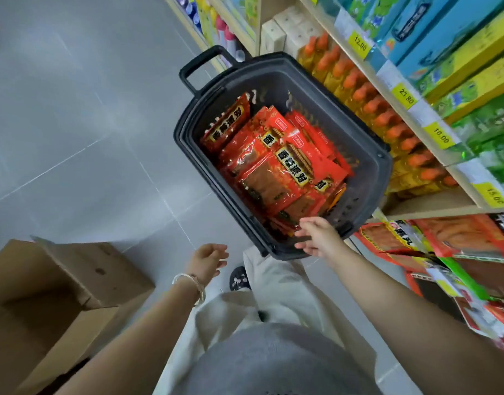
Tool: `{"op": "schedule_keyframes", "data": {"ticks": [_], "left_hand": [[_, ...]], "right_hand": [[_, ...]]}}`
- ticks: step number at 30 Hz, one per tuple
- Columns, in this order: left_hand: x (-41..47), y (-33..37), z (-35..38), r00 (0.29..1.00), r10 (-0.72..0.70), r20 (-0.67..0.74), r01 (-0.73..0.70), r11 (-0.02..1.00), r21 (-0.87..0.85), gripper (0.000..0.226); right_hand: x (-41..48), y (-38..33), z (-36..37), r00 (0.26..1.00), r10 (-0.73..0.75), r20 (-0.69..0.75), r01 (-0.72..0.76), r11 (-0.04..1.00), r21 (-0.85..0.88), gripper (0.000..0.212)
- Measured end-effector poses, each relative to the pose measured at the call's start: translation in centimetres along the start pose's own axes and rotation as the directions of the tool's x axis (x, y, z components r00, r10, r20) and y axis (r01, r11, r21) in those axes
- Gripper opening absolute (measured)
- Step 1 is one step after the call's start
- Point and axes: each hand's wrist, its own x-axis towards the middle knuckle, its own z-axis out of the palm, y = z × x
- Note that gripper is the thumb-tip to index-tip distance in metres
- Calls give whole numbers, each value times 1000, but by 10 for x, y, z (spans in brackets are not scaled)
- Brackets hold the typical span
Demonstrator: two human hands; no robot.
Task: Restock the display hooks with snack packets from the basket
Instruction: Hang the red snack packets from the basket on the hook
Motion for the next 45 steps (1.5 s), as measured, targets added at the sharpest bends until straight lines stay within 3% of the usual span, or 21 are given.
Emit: {"op": "schedule_keyframes", "data": {"ticks": [2, 9, 12, 18, 21, 25, 28, 32, 34, 37, 39, 41, 43, 45], "left_hand": [[15, 39, 5, 996, 91, 2, -91, 995, 29, 17], [88, 157, 42, 955, 292, 55, -295, 953, 69, 15], [120, 173, 62, 951, 264, 161, -293, 935, 198, 15], [159, 171, 65, 967, 169, 190, -220, 929, 296, 13], [172, 171, 55, 971, 128, 203, -194, 916, 351, 23], [183, 185, 44, 959, 127, 254, -227, 880, 416, 41], [190, 200, 38, 939, 140, 313, -273, 858, 435, 58], [198, 224, 31, 870, 111, 481, -305, 887, 346, 87], [198, 234, 31, 853, 62, 518, -314, 855, 414, 78], [202, 245, 30, 884, 54, 465, -294, 837, 462, 26], [209, 245, 29, 900, 96, 425, -315, 818, 482, 25], [216, 241, 28, 932, 140, 335, -311, 782, 540, 31], [225, 235, 27, 960, 197, 197, -276, 767, 580, 33], [234, 231, 25, 974, 199, 112, -227, 801, 554, 31]], "right_hand": [[27, -20, -2, 996, 84, 16, -84, 996, 7, 12], [117, -60, 2, 990, 139, 25, -141, 984, 109, 29], [155, -61, 5, 969, 243, -42, -231, 954, 190, 37], [189, -54, 15, 897, 413, -158, -287, 815, 504, 62], [186, -50, 26, 893, 389, -225, -224, 820, 527, 59], [158, -45, 36, 910, 280, -306, -61, 819, 570, 28], [130, -48, 42, 921, 178, -347, 0, 889, 458, 50], [107, -59, 53, 917, 128, -378, 44, 909, 415, 71], [98, -70, 63, 933, 67, -354, 76, 924, 375, 73], [101, -82, 71, 944, 134, -302, 35, 869, 493, 92], [109, -85, 70, 942, 229, -244, -41, 802, 596, 90], [123, -79, 65, 943, 239, -229, -38, 764, 644, 75], [136, -69, 58, 916, 232, -328, 11, 801, 598, 60], [149, -54, 47, 845, 297, -445, -30, 857, 515, 54]]}}
